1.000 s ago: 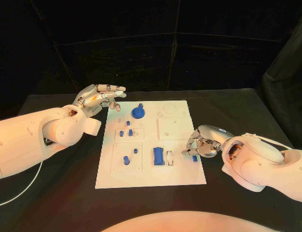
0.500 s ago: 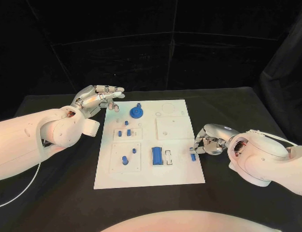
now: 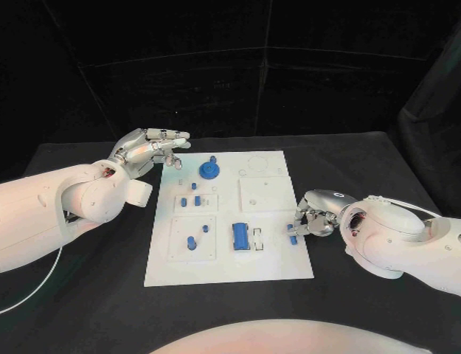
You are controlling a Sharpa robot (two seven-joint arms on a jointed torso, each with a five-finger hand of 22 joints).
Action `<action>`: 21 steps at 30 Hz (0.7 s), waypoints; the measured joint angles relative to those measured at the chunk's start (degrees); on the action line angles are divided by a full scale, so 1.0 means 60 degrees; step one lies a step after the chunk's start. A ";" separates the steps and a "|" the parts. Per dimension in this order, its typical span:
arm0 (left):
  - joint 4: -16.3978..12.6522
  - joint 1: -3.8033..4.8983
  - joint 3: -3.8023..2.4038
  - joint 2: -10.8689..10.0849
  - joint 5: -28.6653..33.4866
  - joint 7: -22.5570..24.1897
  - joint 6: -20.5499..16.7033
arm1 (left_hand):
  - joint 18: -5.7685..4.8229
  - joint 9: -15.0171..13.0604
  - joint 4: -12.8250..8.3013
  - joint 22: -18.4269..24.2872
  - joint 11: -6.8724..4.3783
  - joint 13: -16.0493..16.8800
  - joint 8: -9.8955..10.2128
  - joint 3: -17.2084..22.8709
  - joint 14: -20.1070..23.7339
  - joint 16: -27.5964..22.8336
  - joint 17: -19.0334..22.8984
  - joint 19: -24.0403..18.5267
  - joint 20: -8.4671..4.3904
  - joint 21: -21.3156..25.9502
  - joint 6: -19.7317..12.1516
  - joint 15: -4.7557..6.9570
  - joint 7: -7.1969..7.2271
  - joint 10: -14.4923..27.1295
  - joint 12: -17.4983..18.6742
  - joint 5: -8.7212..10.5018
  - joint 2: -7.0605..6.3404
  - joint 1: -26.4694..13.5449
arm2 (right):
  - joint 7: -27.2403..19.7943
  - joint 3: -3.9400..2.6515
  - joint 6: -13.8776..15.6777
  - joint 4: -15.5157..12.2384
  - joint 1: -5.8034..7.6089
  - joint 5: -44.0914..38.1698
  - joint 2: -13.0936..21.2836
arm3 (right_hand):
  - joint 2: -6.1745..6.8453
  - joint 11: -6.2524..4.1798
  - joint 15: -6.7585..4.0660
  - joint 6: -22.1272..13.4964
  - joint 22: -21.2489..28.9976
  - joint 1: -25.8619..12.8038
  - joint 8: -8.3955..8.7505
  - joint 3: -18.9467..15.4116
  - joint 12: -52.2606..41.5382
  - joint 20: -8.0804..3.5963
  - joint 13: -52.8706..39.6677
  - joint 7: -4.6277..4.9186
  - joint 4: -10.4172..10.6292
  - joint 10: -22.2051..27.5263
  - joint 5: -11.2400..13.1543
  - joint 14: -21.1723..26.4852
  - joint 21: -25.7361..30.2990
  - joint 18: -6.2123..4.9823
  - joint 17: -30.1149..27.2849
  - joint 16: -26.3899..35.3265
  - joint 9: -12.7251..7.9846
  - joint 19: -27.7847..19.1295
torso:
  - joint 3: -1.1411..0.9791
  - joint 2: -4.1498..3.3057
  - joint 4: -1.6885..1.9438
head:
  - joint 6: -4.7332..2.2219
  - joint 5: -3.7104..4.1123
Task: Assemble the parts on the task board
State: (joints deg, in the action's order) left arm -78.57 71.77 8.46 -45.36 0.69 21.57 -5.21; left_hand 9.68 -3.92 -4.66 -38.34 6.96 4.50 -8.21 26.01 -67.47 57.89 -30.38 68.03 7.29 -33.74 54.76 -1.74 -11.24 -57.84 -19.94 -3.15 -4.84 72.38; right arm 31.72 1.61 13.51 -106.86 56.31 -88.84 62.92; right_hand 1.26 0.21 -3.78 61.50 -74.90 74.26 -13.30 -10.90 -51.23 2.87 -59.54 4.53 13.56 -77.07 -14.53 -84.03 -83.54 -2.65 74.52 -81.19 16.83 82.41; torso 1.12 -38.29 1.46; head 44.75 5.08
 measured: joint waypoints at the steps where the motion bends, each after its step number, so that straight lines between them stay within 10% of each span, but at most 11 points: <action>1: 0.0001 0.0000 0.0000 0.0000 0.0000 0.0000 0.0000 | 0.0000 0.0000 0.0000 0.0000 0.0000 0.0000 0.0000 0.0000 0.0000 0.0000 0.0000 0.0000 0.0000 0.0000 0.0000 0.0000 0.0000 0.0000 0.0000 0.0000 0.0000 0.0000 | 0.0003 0.0000 -0.0044 0.0011 0.0000 -0.0028 -0.0024 | -0.0011 0.0000 0.0000 0.0026 0.0000 0.0011 -0.0001 -0.0018 0.0000 0.0000 0.0000 -0.0022 -0.0018 0.0000 0.0000 0.0000 0.0000 0.0000 0.0000 0.0000 0.0009 0.0000 | 0.0000 0.0001 0.0000 | 0.0002 -0.0001; 21: 0.0003 0.0000 0.0002 -0.0013 0.0000 -0.0018 0.0023 | -0.0001 0.0000 -0.0027 0.0017 0.0001 0.0000 0.0000 -0.0027 0.0034 0.0000 0.0020 0.0000 0.0000 0.0000 0.0000 -0.0034 0.0000 0.0070 -0.0069 0.0000 0.0000 0.0000 | 0.0050 -0.0061 -0.1045 0.0066 0.0018 -0.1444 -0.0505 | -0.0025 -0.0036 -0.0001 0.0186 0.0000 0.0730 -0.0022 -0.0122 0.0239 0.0000 0.0119 -0.0034 -0.0437 0.0035 0.0291 0.0000 0.0038 -0.0001 -0.0046 0.0091 0.0124 0.0000 | 0.0010 0.0015 0.0002 | 0.0036 0.0018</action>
State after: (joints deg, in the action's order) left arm -78.55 71.77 8.47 -45.44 0.69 21.46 -5.07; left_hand 9.67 -3.92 -4.82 -38.24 6.97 4.50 -8.21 25.85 -67.27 57.89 -30.27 68.03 7.29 -33.74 54.76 -1.95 -11.24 -57.42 -20.36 -3.15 -4.84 72.38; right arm 32.02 1.24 7.24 -106.47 56.42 -97.50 59.89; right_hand 1.11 0.00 -3.78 62.62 -74.90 78.64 -13.43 -11.63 -49.79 2.87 -58.83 4.32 10.94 -76.86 -12.78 -84.03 -83.31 -2.66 74.24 -80.64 17.57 82.42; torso 1.18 -38.20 1.47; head 44.96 5.19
